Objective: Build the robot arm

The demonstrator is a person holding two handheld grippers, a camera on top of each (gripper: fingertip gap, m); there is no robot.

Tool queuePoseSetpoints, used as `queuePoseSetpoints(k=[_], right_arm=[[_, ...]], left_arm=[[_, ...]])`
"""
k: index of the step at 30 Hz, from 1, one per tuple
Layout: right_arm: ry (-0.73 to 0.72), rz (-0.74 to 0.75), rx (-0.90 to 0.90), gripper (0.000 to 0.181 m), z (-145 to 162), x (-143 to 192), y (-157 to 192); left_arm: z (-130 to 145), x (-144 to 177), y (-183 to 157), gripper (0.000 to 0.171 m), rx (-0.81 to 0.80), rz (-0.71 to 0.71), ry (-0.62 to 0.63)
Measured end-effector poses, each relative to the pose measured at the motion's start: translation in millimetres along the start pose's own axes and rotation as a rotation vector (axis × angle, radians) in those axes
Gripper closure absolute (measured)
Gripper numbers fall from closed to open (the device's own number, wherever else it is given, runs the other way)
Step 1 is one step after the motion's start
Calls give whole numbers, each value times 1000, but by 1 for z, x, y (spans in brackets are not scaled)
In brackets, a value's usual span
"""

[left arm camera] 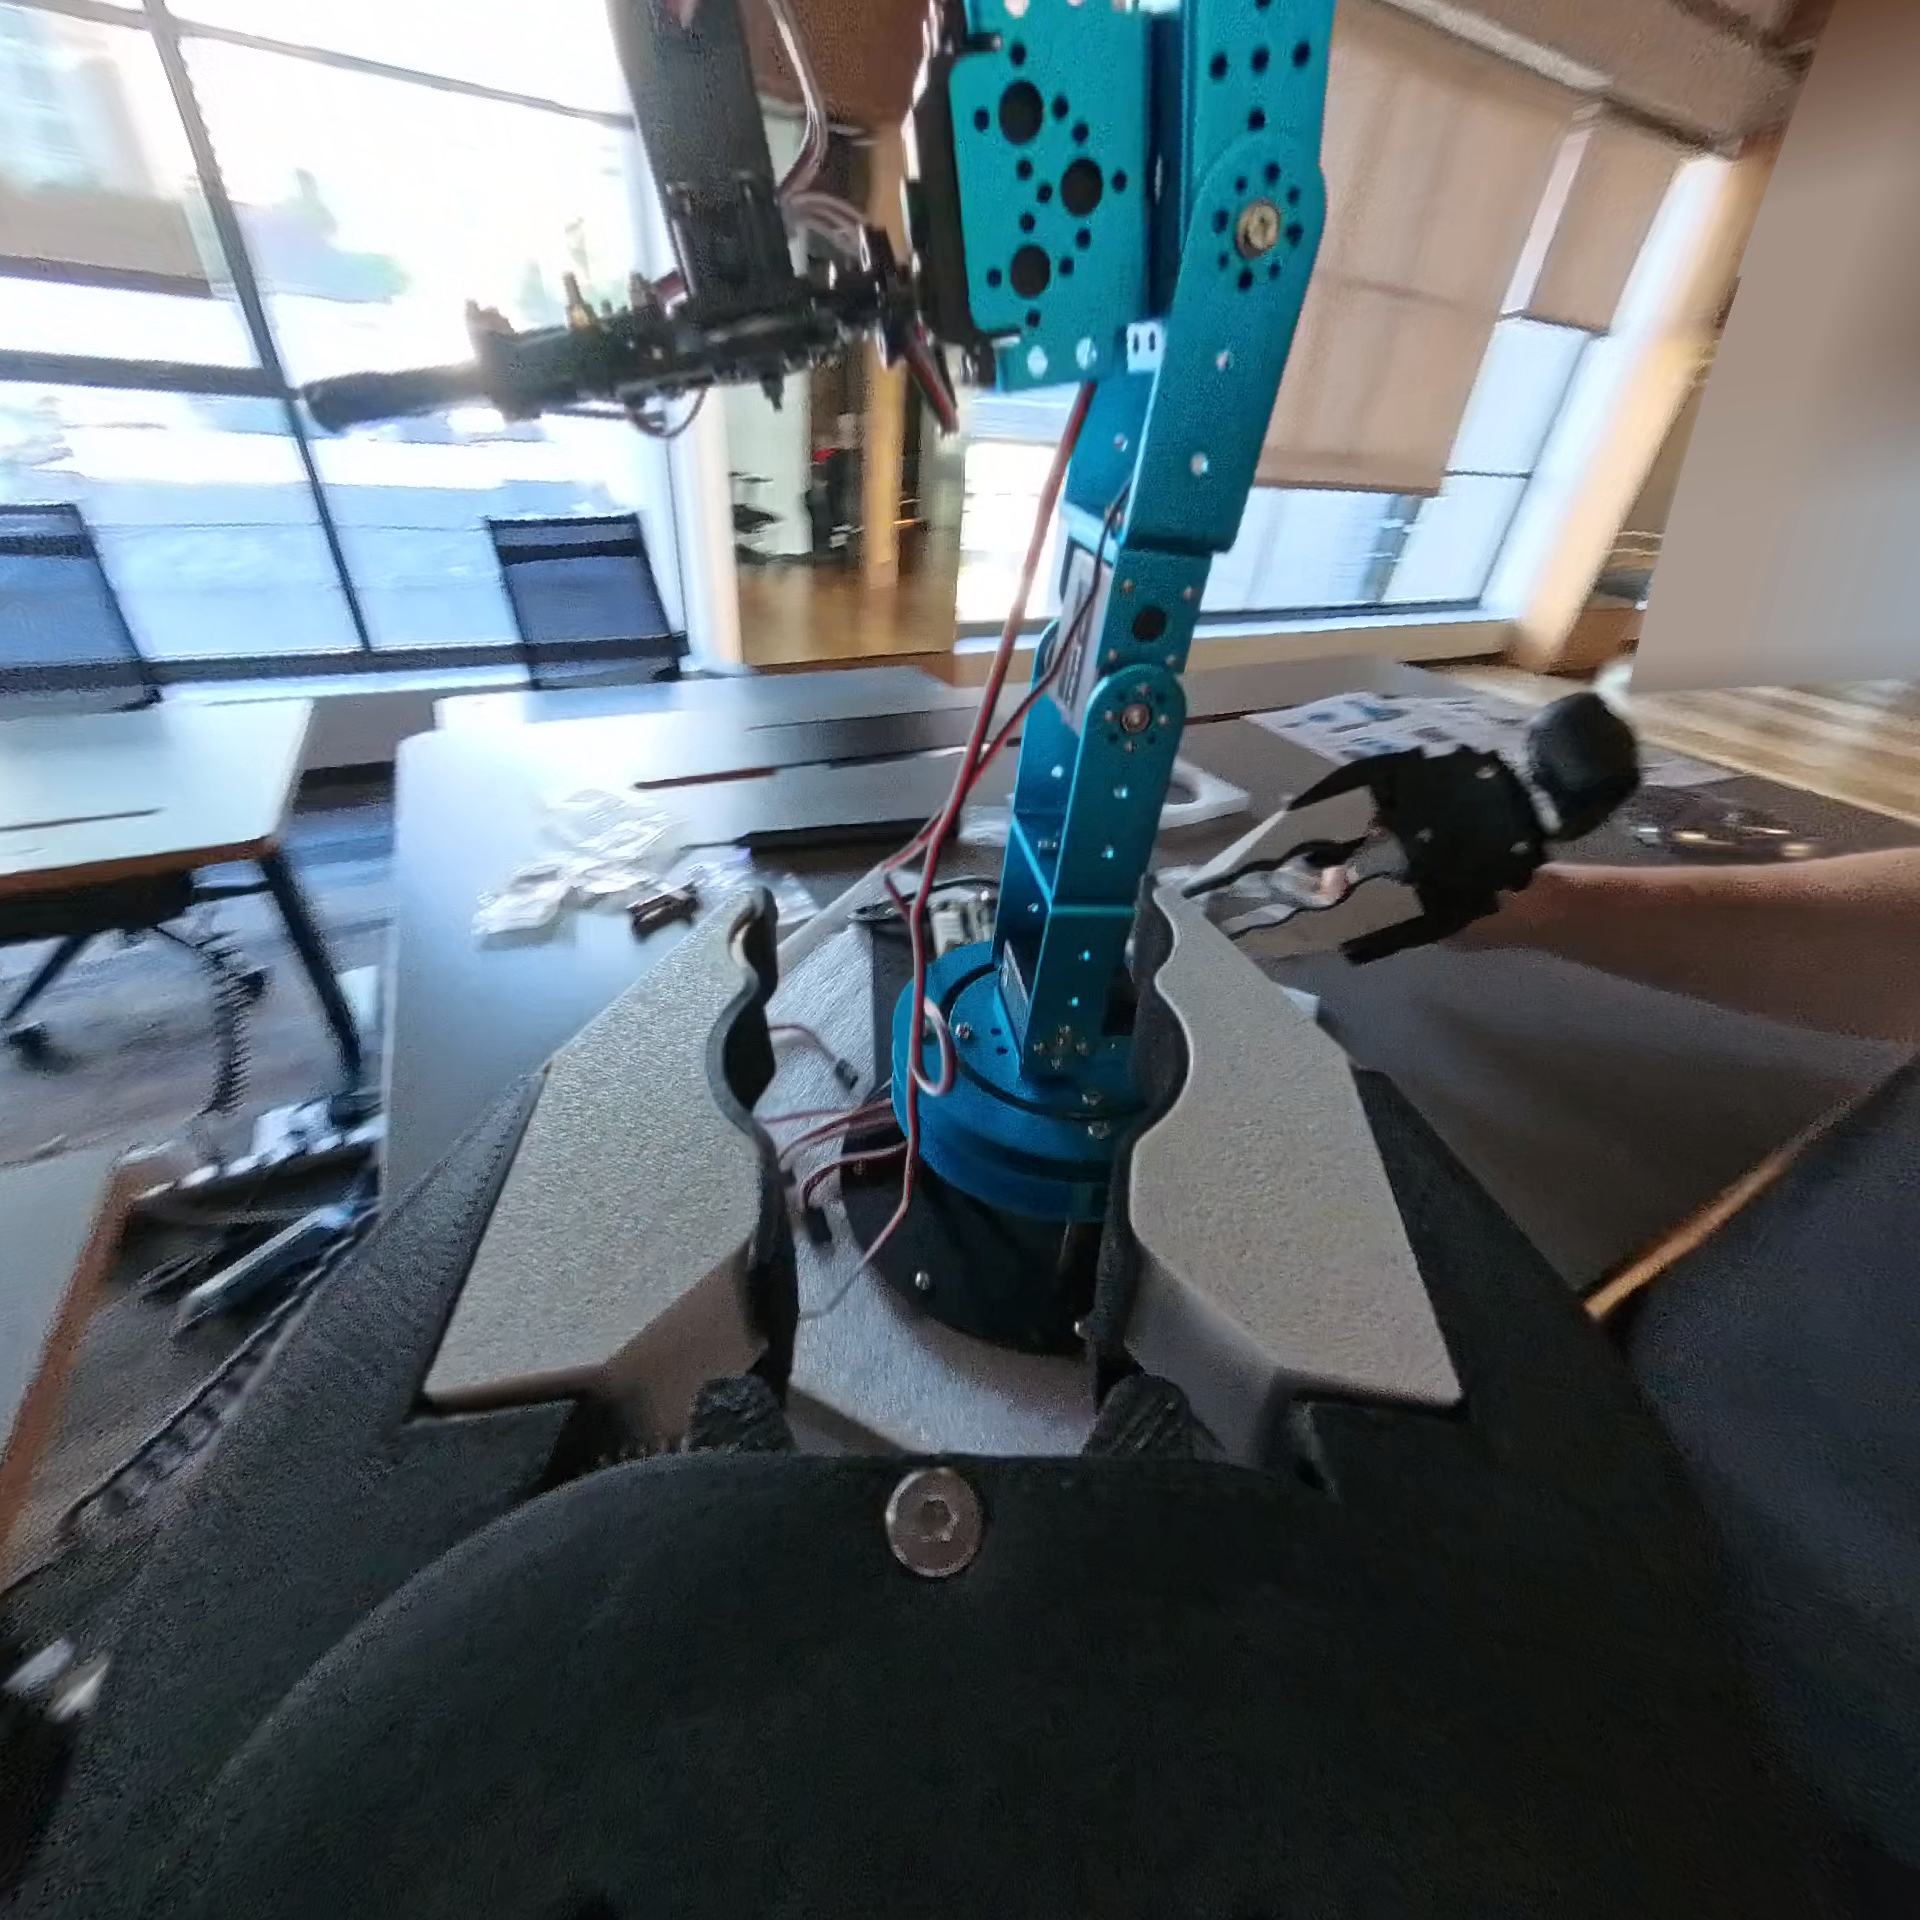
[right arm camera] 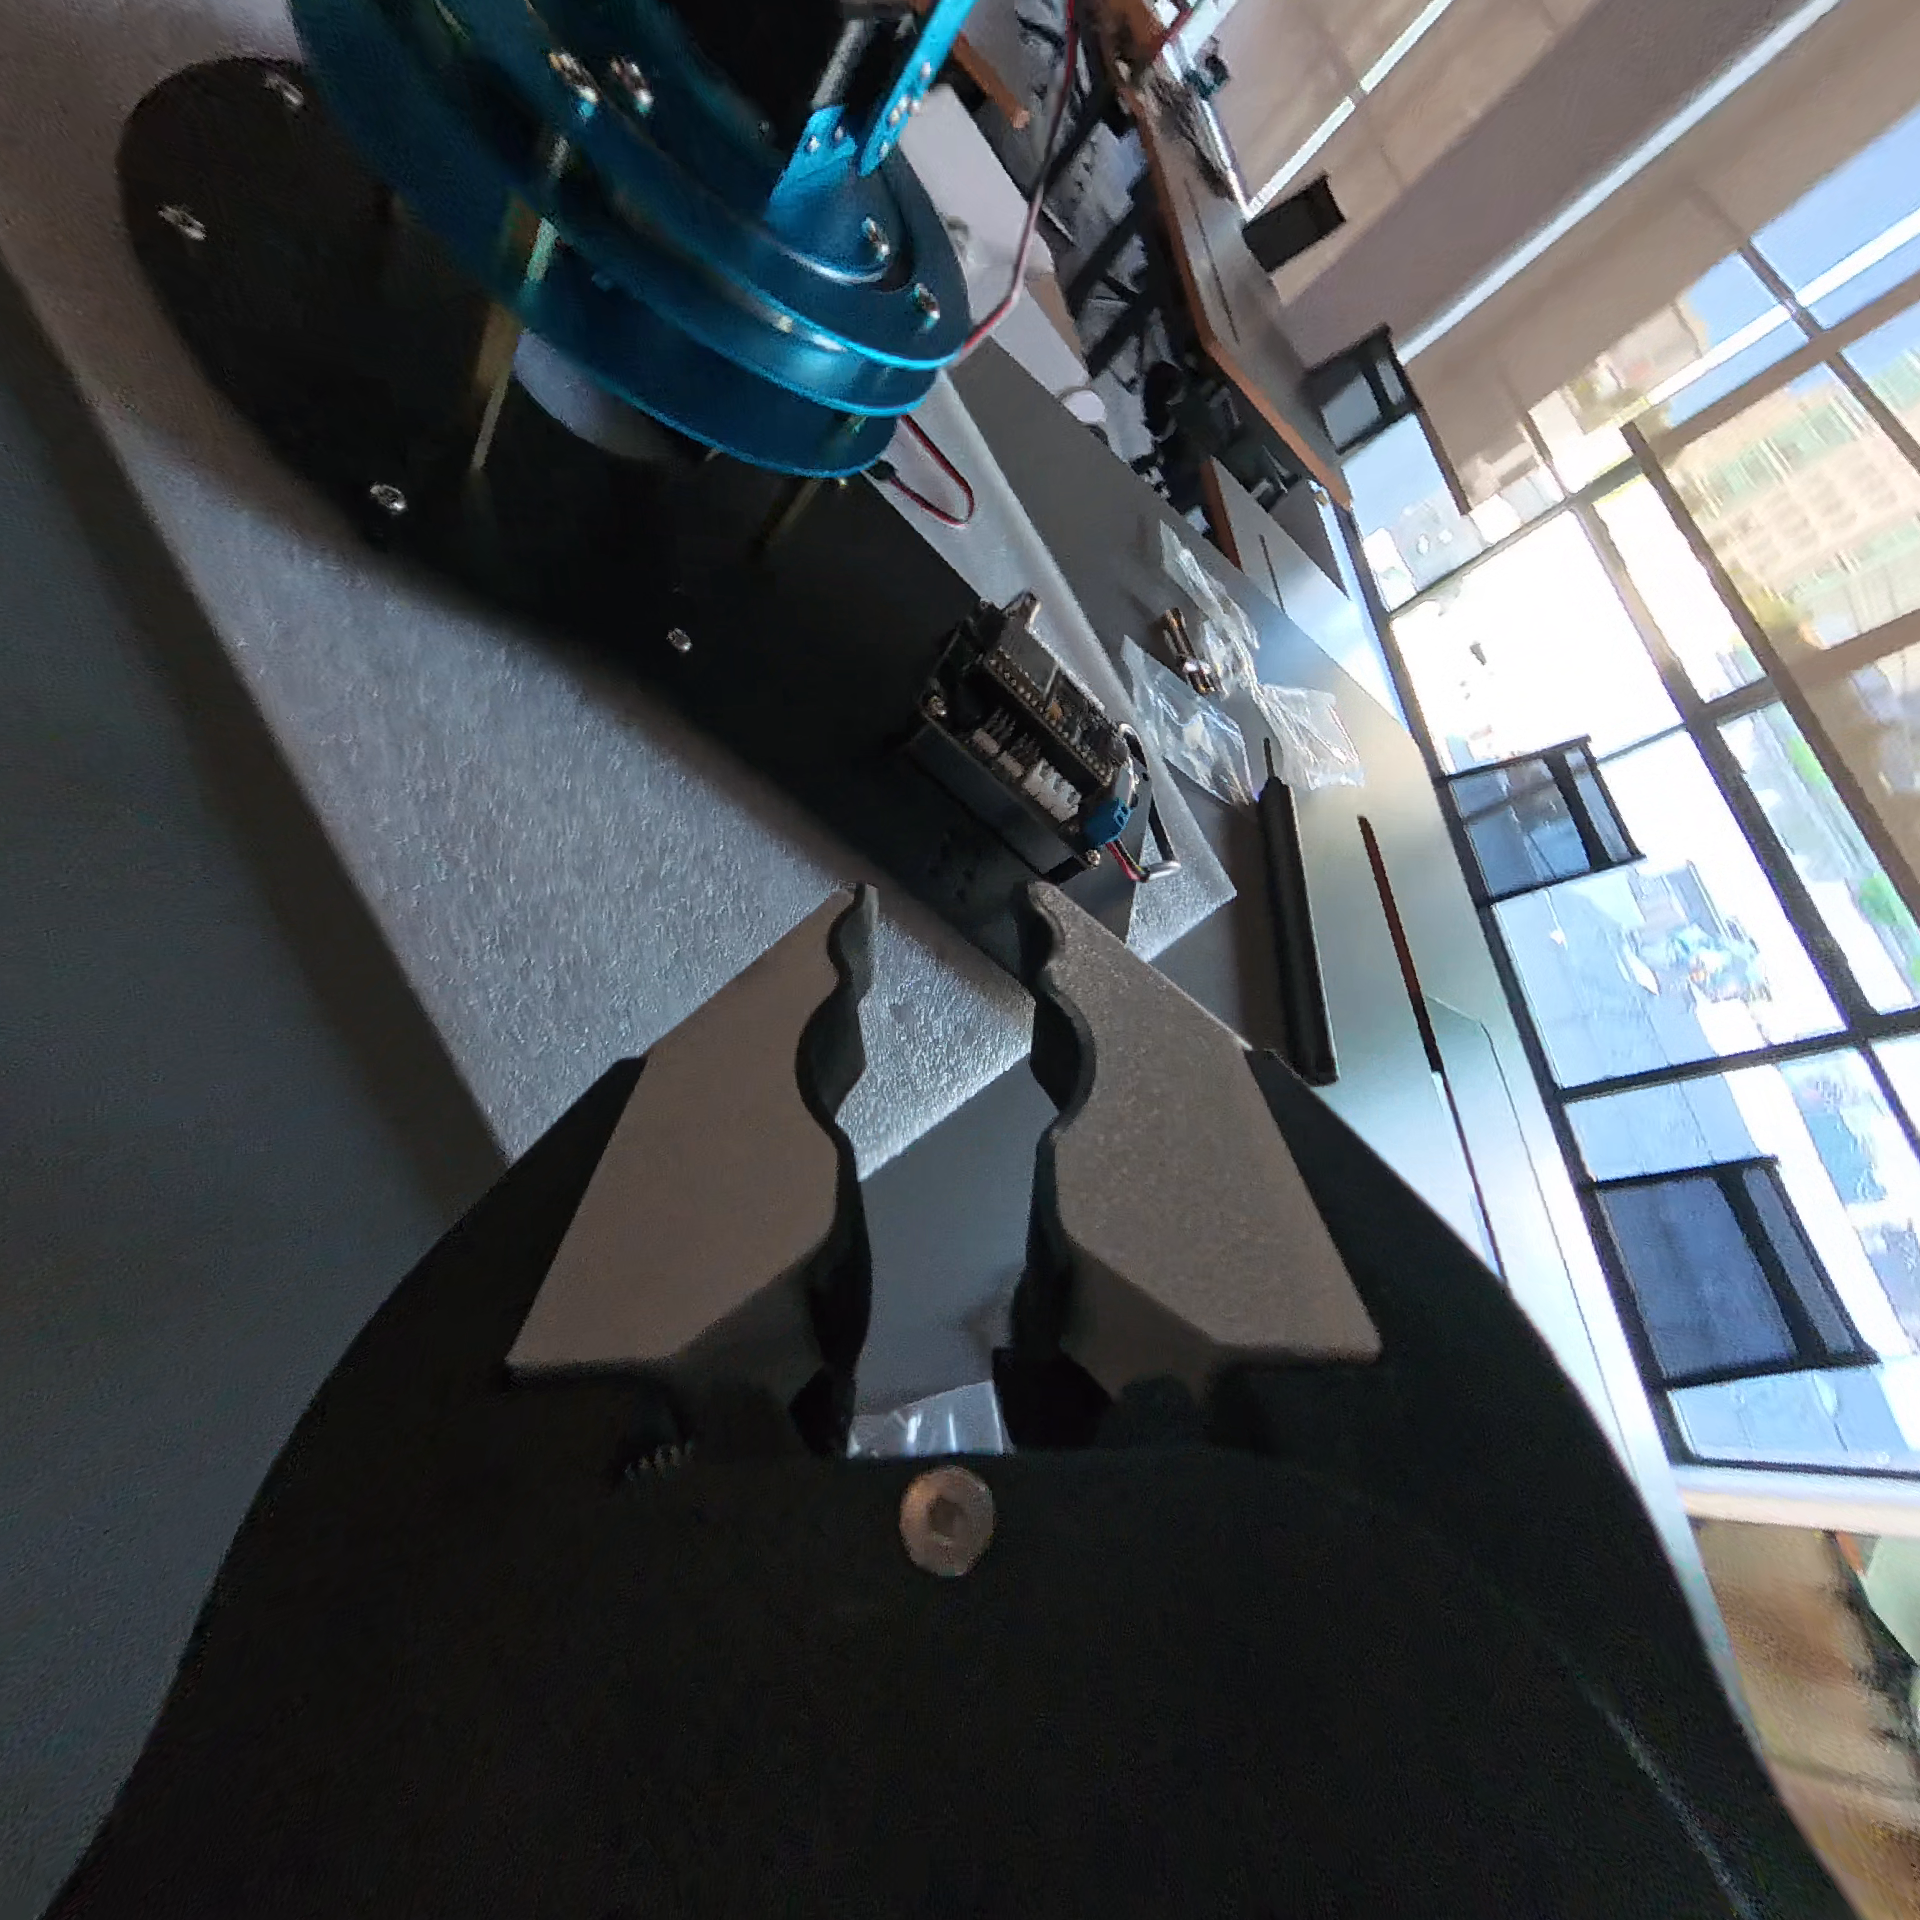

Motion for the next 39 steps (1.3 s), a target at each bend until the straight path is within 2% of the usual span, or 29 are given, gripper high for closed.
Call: queuePoseSetpoints(k=[3, 6, 8, 9, 10, 14, 17, 18, 19, 21, 24, 27, 30, 35, 39], right_arm=[[87, 49, 39, 154, 2, -9, 8], [162, 51, 61, 155, 7, -19, 13], [249, 0, 13, 163, 12, -22, 15], [299, -1, -20, 162, 15, -22, 13], [294, -19, -74, 165, 15, -21, 12], [279, -124, -271, 165, 20, -17, 5], [235, -338, -503, 149, 24, -10, -3], [264, -375, -553, 137, 29, -6, -7], [316, -391, -605, 136, 37, -1, -13], [361, -444, -768, 138, 46, 11, -19], [369, -499, -1052, 143, 53, 25, -16], [407, -559, -1207, 150, 55, 30, -7], [365, -605, -1297, 151, 50, 20, -4], [254, -679, -1566, 155, 55, 1, -4], [190, -739, -1703, 155, 59, 3, -5]], left_arm=[[-3, -11, 23, 103, 59, 185, 23], [-3, -21, 37, 101, 15, 244, 50], [-2, -29, 40, 101, 43, 286, 49], [2, -32, 42, 101, 58, 293, 69], [7, -34, 44, 102, 67, 284, 98], [38, -21, 46, 103, 85, 179, 273], [61, -4, 34, 98, 151, 56, 368], [68, 0, 28, 97, 204, -2, 374], [74, 4, 21, 98, 267, -51, 369], [85, 12, 4, 106, 392, -142, 342], [106, 17, -13, 109, 480, -293, 369], [120, 12, -32, 111, 562, -303, 362], [135, 5, -45, 107, 504, -342, 429], [142, 0, -56, 99, 259, -381, 473], [144, -3, -56, 101, 79, -383, 564]])
Point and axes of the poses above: each gripper's, where its closed fingertips meet, x back along the fingers, z out of its underside, y = z × x across the jaws, the point moved 9 cm from there along x, back along the fingers, and after that the axes turned 7 degrees about x, right-handed, at the moved point
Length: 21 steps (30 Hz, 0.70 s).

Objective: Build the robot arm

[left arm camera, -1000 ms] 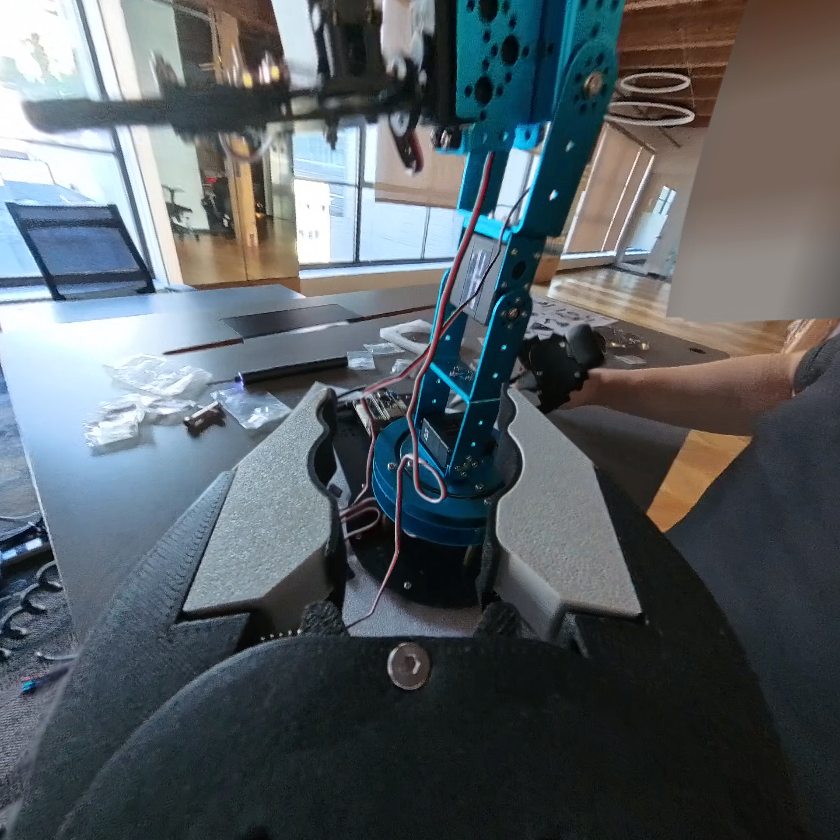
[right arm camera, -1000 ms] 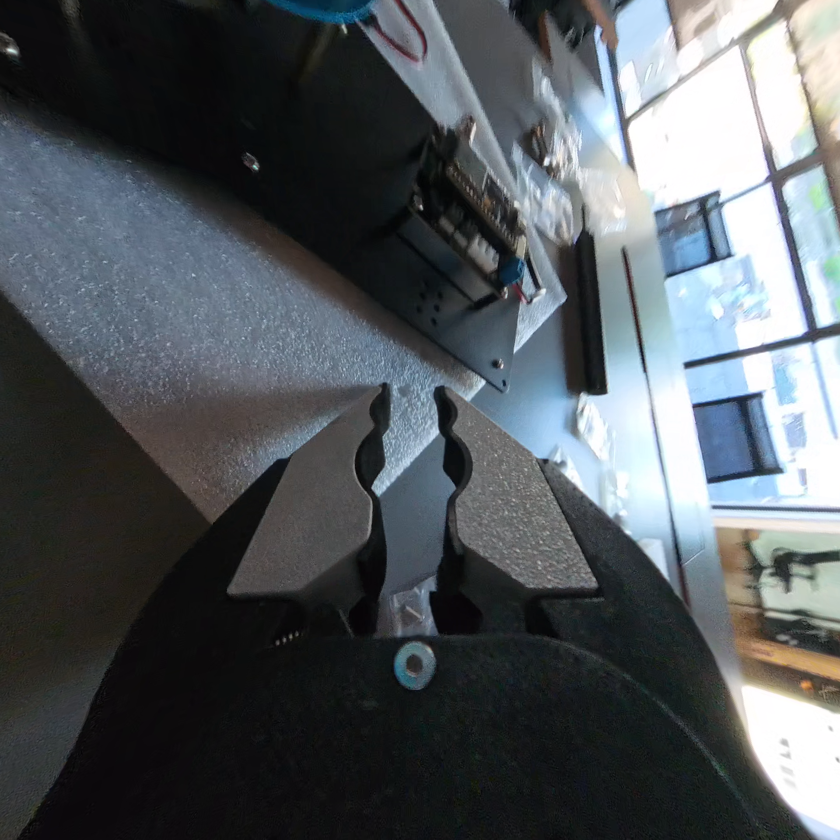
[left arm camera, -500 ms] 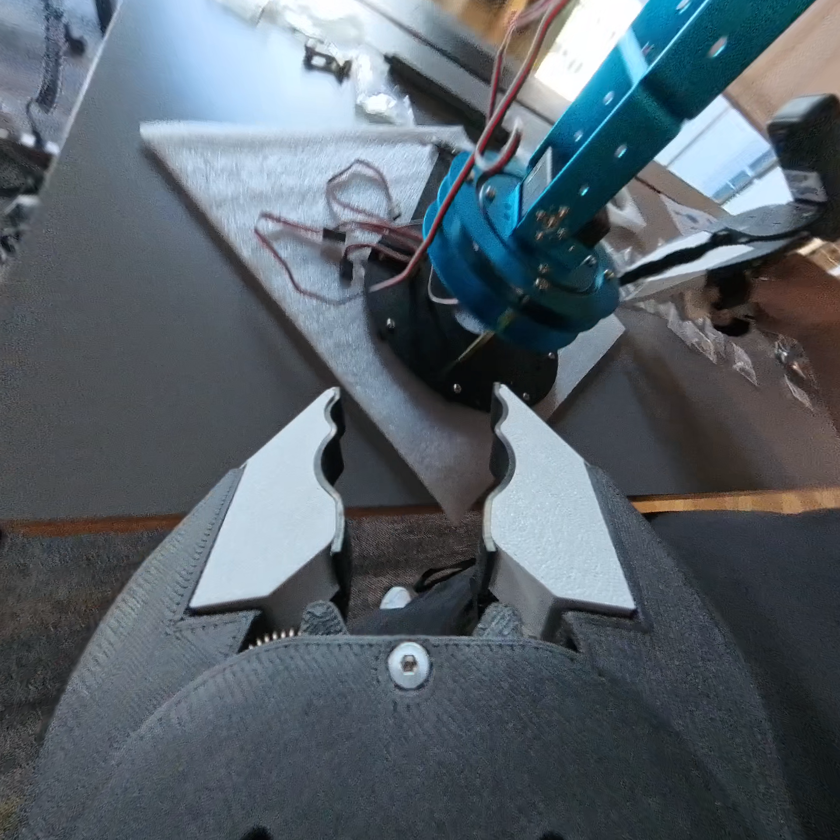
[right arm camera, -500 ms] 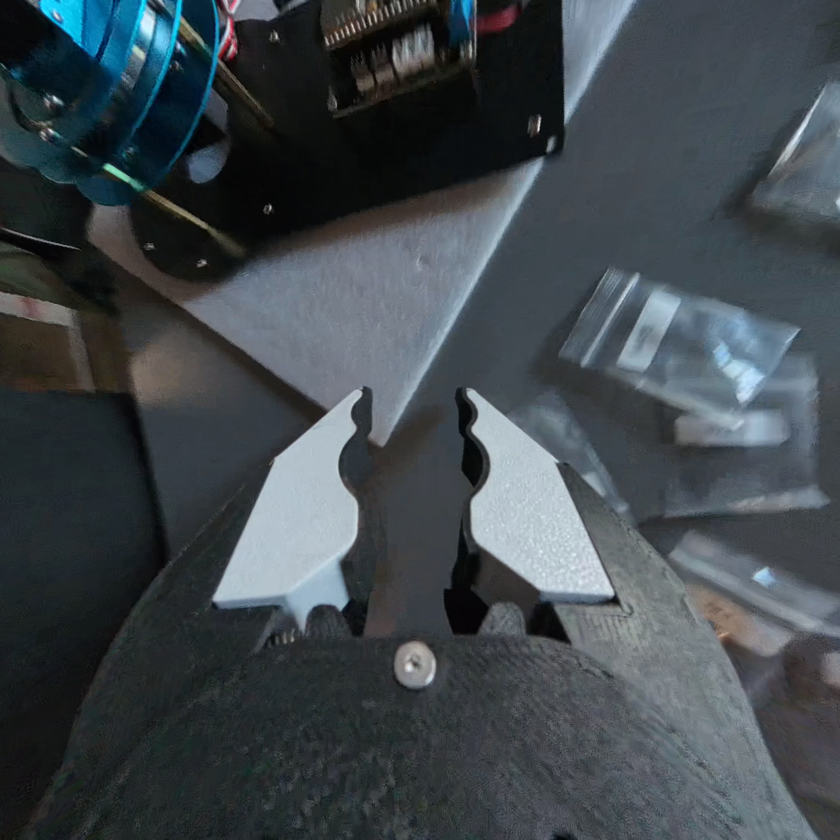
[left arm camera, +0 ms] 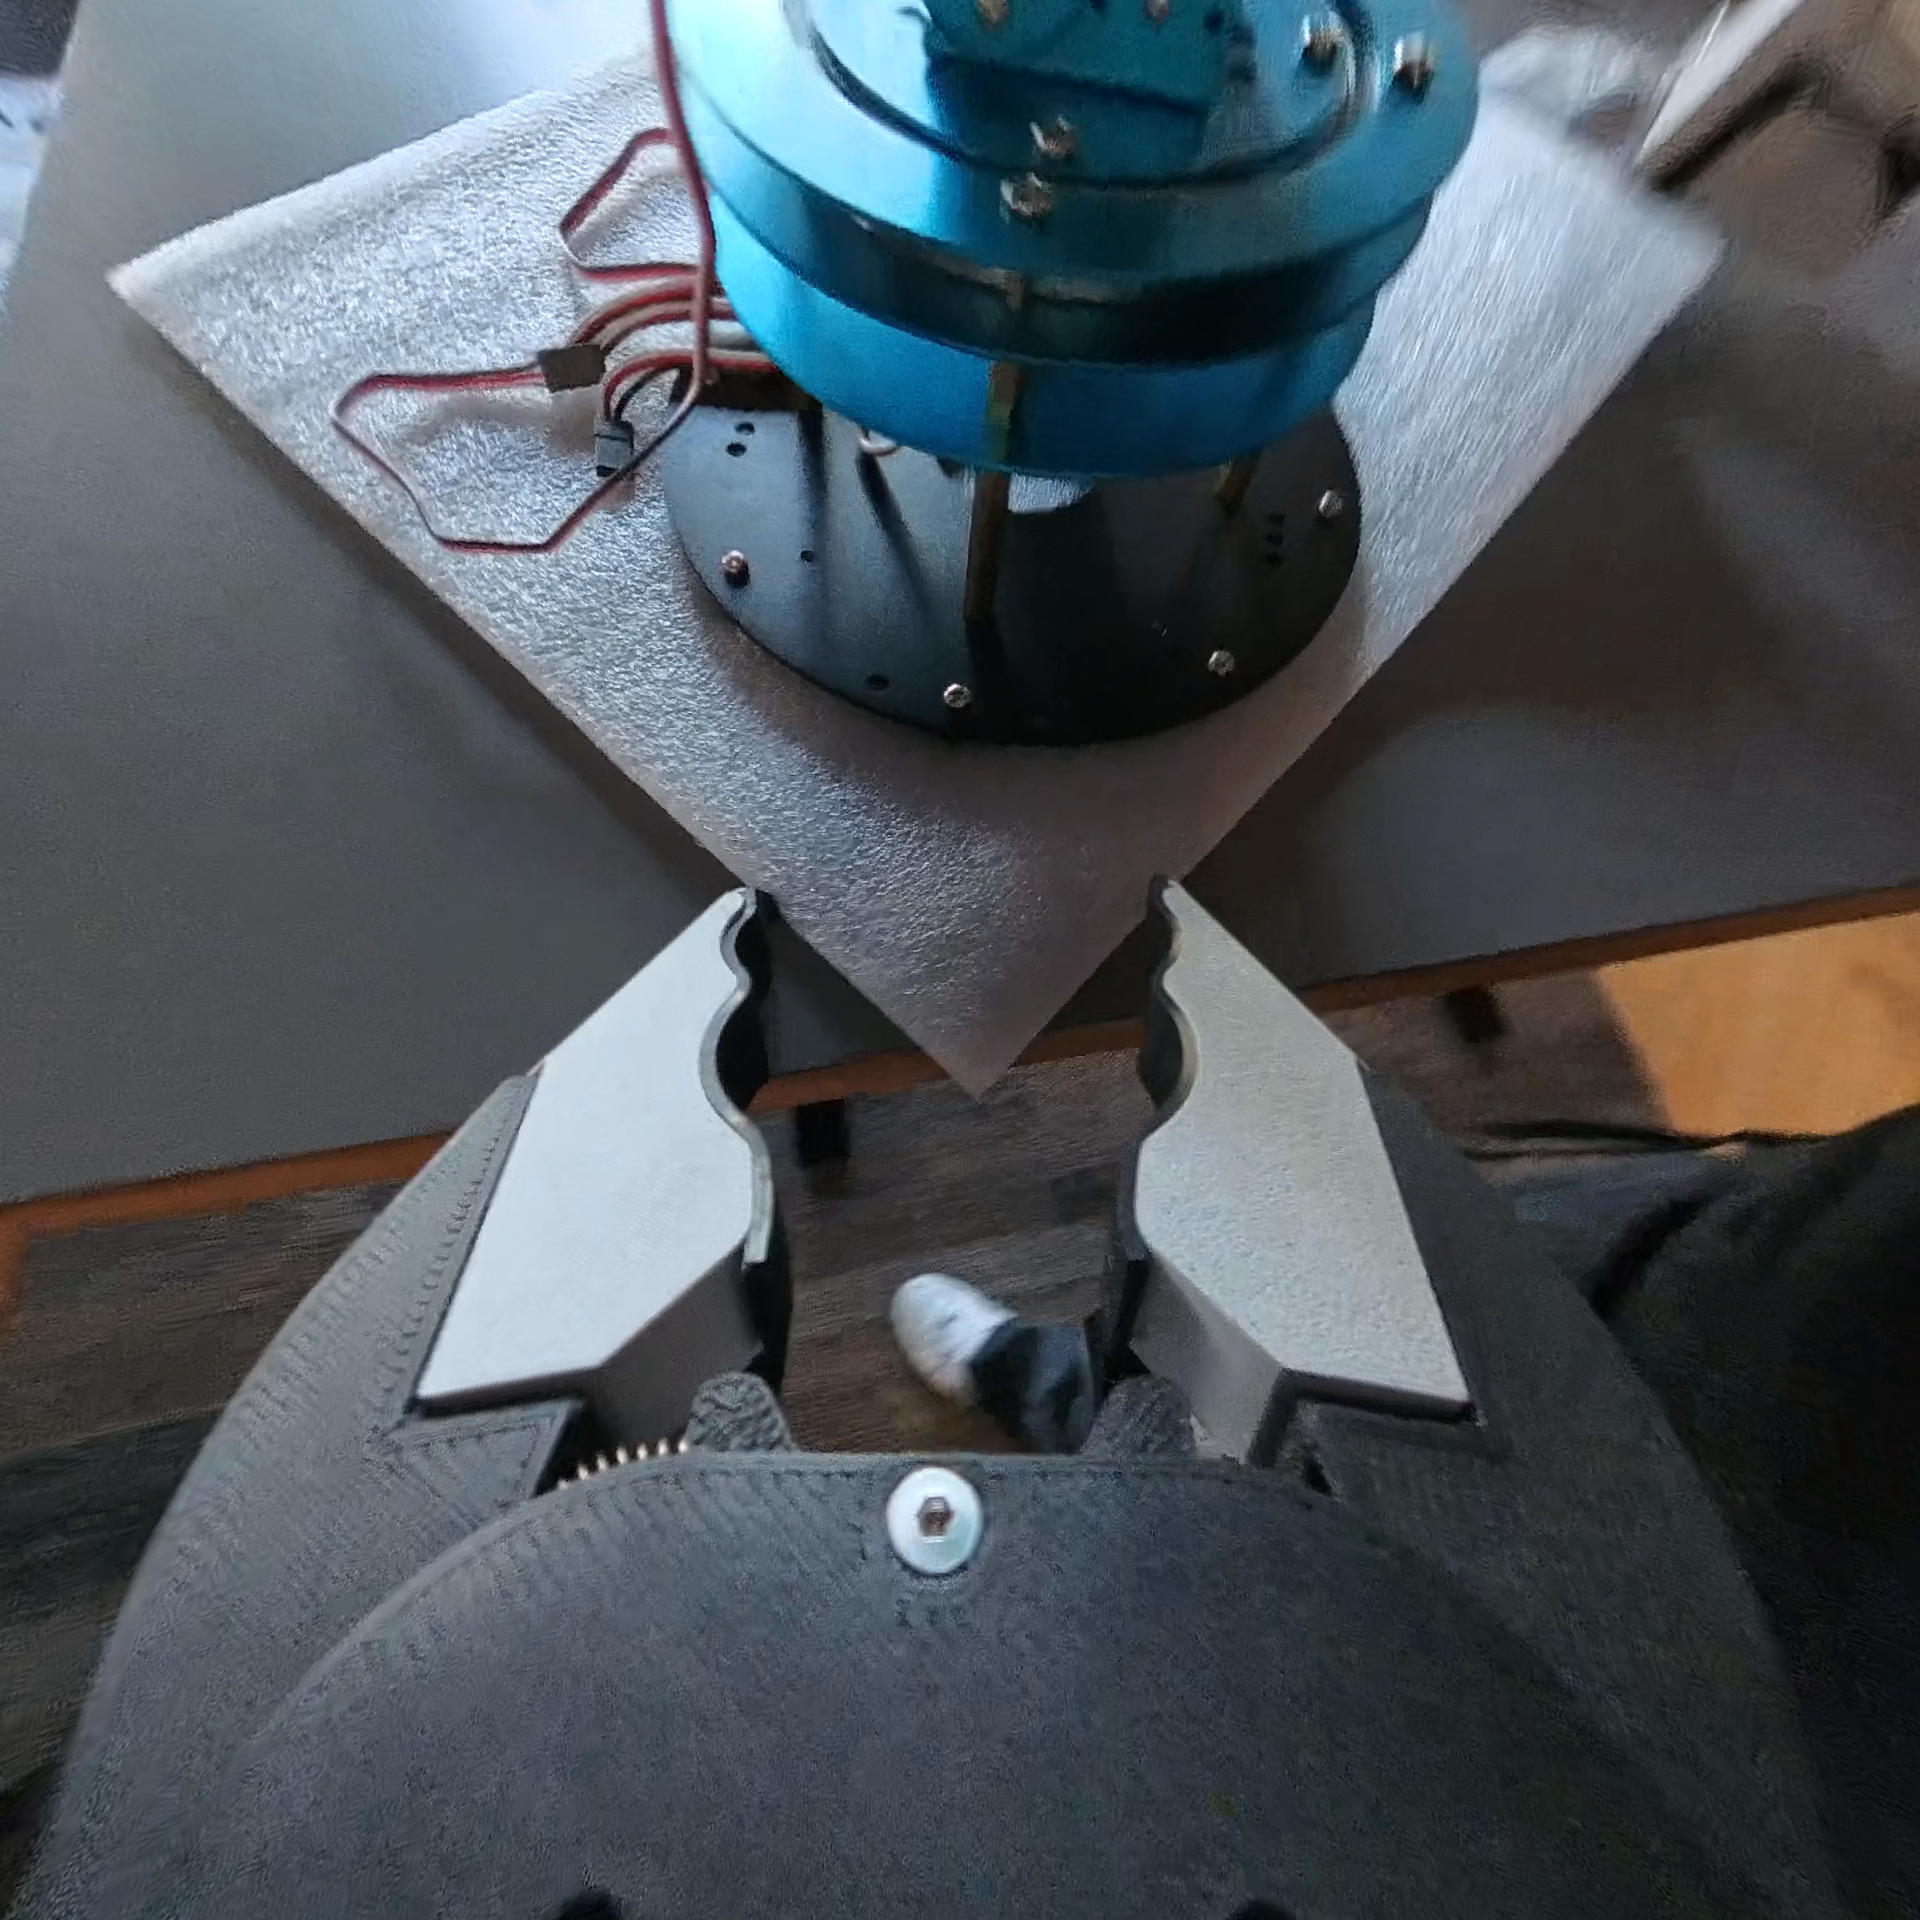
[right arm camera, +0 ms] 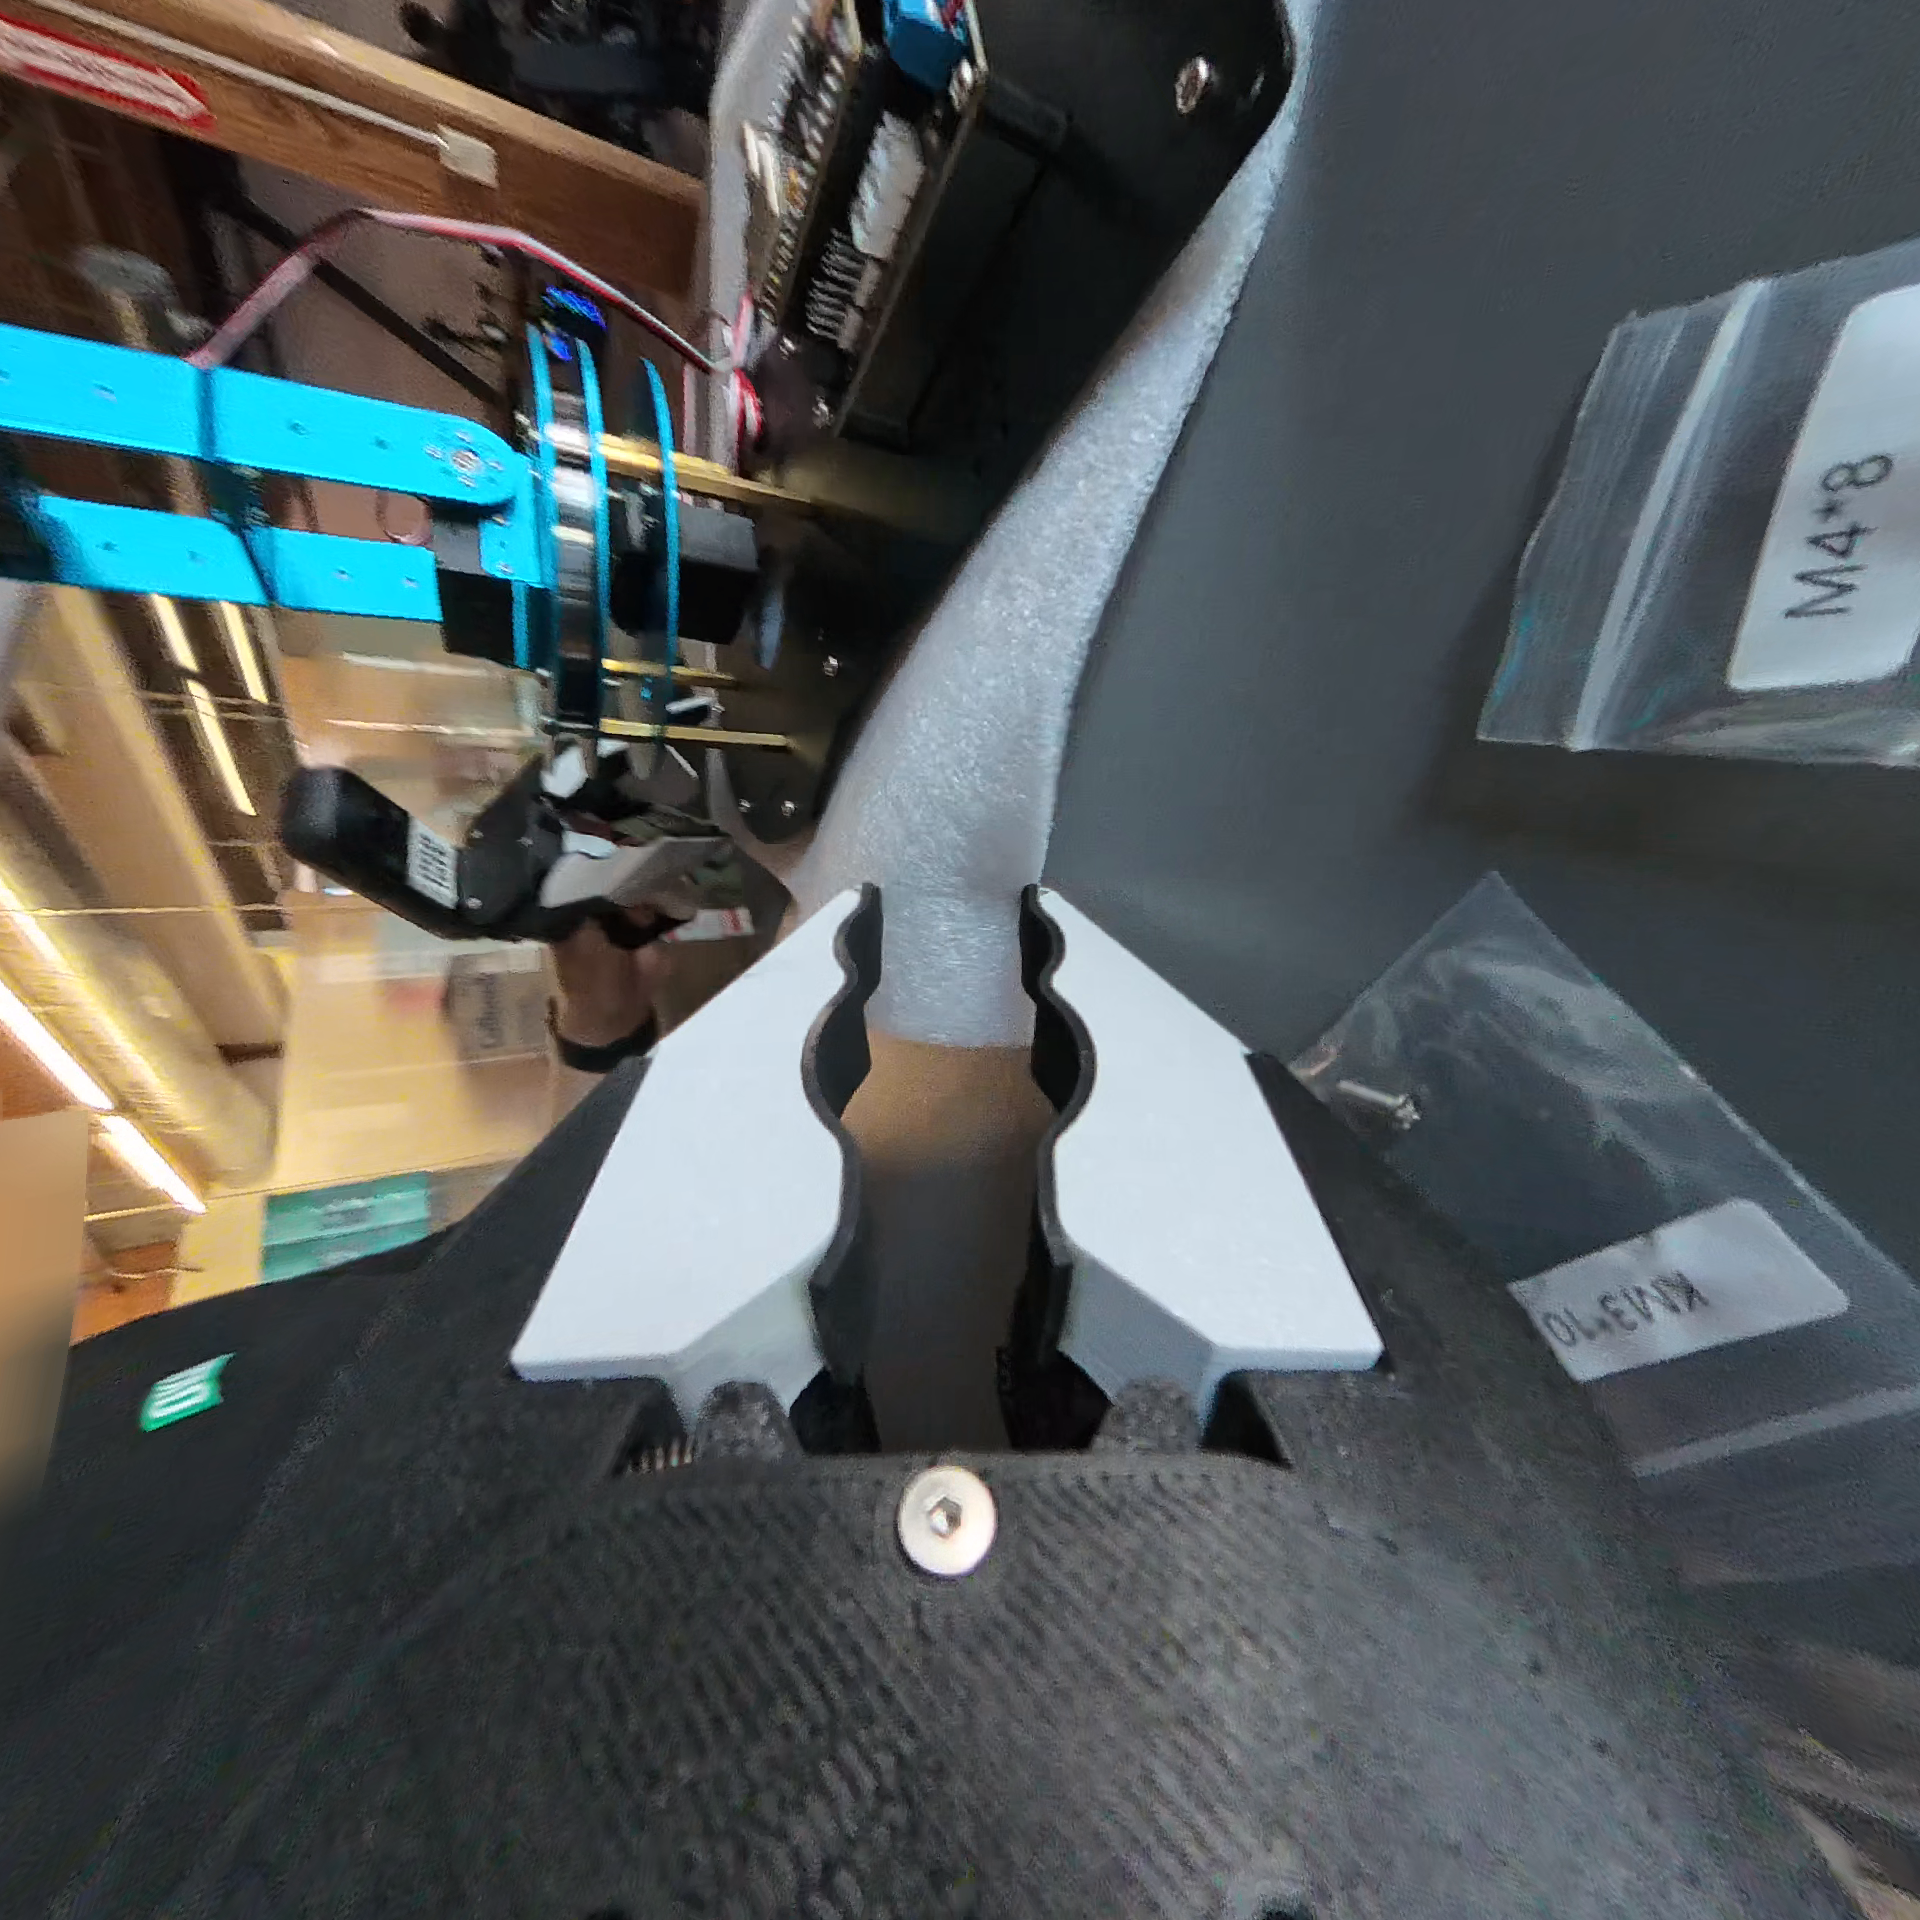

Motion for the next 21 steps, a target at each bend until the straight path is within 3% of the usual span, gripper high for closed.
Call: queuePoseSetpoints(k=[2, 7, 9, 11, 13, 21], right_arm=[[-52, -17, -16, 158, -2, 9, -1], [-180, -86, -35, 149, -8, 13, -1], [-121, 24, -1, 148, -3, 5, -6], [-114, 78, 28, 153, 1, 0, -4], [-143, 28, -45, 177, 4, -4, 2], [-308, 139, -193, 178, 37, -13, 11]], left_arm=[[0, -3, 0, 101, -105, -19, 1], [-2, -5, 11, 98, -129, 68, 9], [-4, -6, 14, 98, -161, 99, 17], [-6, -6, 19, 100, -184, 136, 36], [-9, -6, 26, 104, -208, 176, 57], [-20, -9, 59, 129, -252, 305, 95]])
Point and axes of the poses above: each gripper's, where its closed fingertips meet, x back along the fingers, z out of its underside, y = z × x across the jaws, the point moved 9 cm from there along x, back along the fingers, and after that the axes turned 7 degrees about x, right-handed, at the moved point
